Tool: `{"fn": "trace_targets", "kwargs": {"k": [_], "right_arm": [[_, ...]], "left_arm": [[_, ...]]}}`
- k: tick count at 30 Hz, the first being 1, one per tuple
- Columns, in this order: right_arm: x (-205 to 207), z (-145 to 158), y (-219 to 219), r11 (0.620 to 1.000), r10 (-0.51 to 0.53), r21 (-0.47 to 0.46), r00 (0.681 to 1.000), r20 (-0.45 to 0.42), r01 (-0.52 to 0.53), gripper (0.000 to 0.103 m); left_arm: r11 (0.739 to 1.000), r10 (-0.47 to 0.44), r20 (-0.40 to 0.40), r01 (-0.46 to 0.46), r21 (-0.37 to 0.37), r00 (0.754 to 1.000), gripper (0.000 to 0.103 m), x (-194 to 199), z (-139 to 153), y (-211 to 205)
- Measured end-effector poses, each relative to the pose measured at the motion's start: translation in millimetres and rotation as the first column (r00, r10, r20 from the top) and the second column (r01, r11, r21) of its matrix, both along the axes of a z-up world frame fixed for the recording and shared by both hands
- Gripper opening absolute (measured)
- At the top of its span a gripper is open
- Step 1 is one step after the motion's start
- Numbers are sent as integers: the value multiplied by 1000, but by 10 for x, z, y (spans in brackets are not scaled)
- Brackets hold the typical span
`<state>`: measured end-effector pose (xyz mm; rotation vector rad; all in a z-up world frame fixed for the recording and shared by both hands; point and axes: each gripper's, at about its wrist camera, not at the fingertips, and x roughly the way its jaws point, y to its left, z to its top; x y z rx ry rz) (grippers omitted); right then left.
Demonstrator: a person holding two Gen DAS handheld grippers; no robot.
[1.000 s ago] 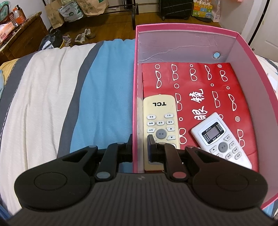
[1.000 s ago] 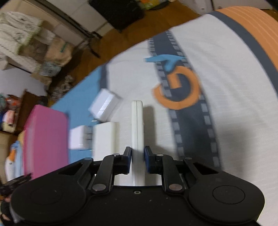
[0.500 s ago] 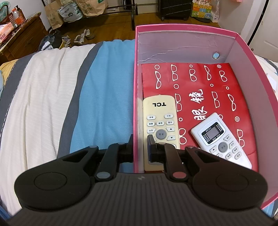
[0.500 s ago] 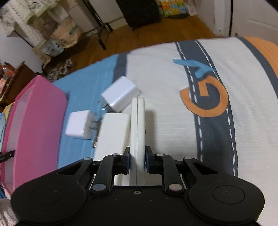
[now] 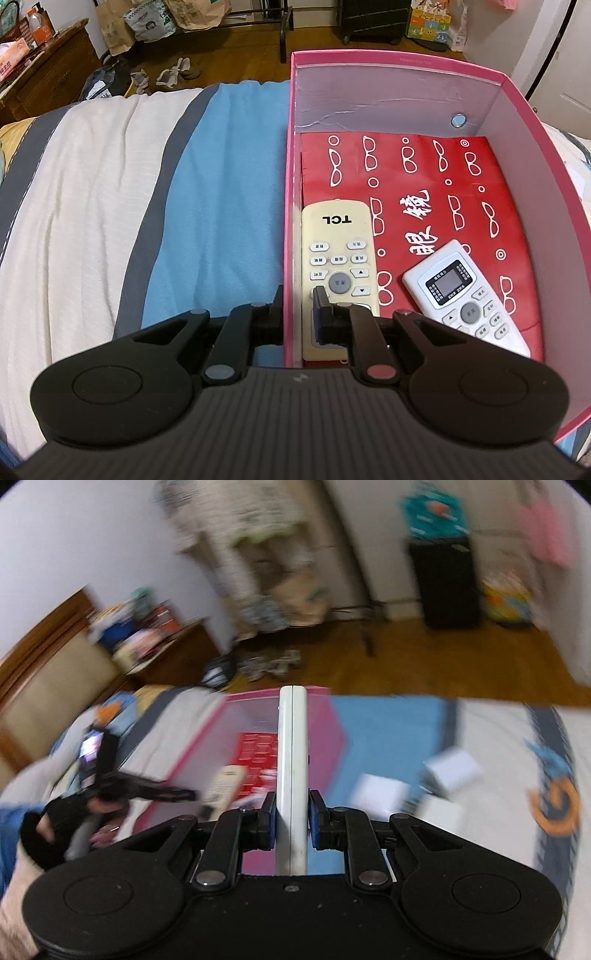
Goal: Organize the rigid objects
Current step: 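Carry the long white remote into the pink box with the right gripper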
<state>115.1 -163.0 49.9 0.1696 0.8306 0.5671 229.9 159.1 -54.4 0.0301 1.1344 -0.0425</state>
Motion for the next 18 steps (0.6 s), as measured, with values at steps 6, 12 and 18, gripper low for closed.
{"fn": "trace_targets", "kwargs": {"k": [6,12,18], "right_arm": [[73,79,894,967,213,-145,977,14,-209,20],[205,-121,1562,843,368,-424,930,7,-330,20],[350,-351,1921,668,547,-600,837,-5,-440,20]], "left_arm": [[1000,4,-2,-4,-27,1000,12,-1,-3,37],[999,-7,4,7,-51,1000,12,-12,-4,67],[997,-1,3,1,-73,1000,12,-3,-9,102]]}}
